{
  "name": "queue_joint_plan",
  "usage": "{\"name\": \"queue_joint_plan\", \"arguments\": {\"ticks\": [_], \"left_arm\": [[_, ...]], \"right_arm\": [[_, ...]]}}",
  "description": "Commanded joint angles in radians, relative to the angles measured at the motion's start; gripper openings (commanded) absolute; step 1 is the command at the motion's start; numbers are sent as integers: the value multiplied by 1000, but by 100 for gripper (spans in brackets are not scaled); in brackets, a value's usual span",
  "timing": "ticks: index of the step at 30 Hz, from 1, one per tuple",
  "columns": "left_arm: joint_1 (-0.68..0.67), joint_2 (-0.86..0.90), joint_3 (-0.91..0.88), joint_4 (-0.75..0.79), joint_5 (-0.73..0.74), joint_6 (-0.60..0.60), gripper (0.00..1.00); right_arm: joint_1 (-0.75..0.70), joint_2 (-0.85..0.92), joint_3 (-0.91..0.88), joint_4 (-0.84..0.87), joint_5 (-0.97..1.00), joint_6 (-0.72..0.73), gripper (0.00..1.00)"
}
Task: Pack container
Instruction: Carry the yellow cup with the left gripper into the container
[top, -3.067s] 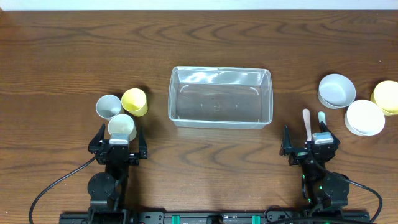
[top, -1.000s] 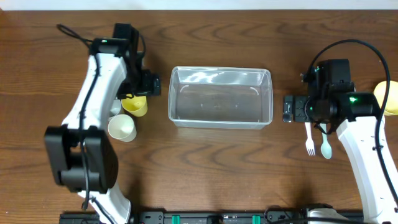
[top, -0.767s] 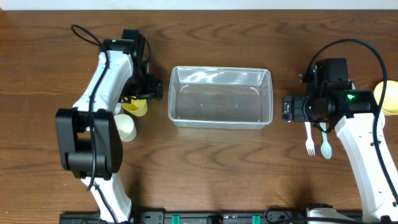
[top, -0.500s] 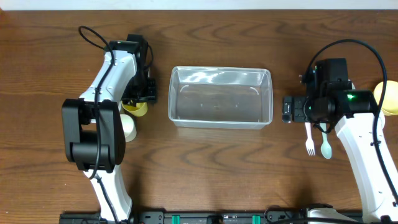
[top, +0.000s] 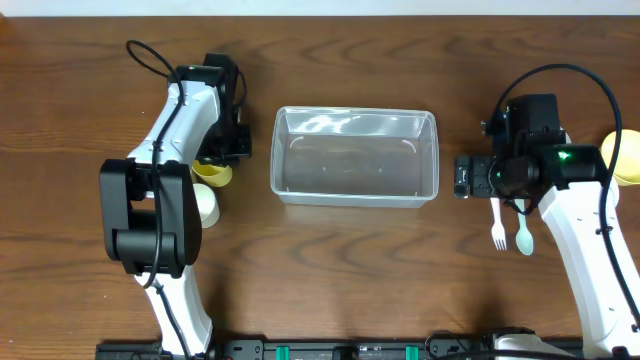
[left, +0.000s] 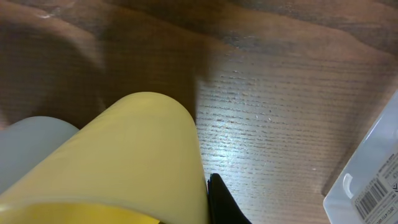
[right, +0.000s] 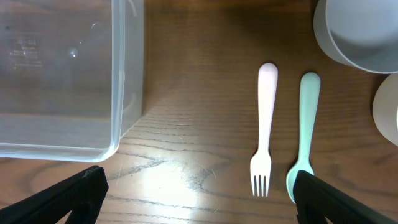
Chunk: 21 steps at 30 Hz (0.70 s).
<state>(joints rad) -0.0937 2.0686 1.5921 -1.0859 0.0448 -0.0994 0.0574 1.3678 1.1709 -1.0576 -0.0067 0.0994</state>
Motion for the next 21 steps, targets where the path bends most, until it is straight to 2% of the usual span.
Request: {"name": "queue_joint_plan", "arguments": {"ticks": [1, 6, 15, 21], "left_arm": [[-5, -7, 16, 6, -12, 25, 6], [-49, -34, 78, -10, -12, 33, 6], [-191, -158, 386, -167, -12, 46, 6], [-332, -204, 407, -221, -8, 16, 6]], "right_arm": [[-6, 5, 20, -2, 3, 12, 96], [-6, 5, 20, -2, 3, 12, 96], [-6, 5, 20, -1, 4, 11, 97], [-6, 5, 20, -2, 11, 8, 97]]}}
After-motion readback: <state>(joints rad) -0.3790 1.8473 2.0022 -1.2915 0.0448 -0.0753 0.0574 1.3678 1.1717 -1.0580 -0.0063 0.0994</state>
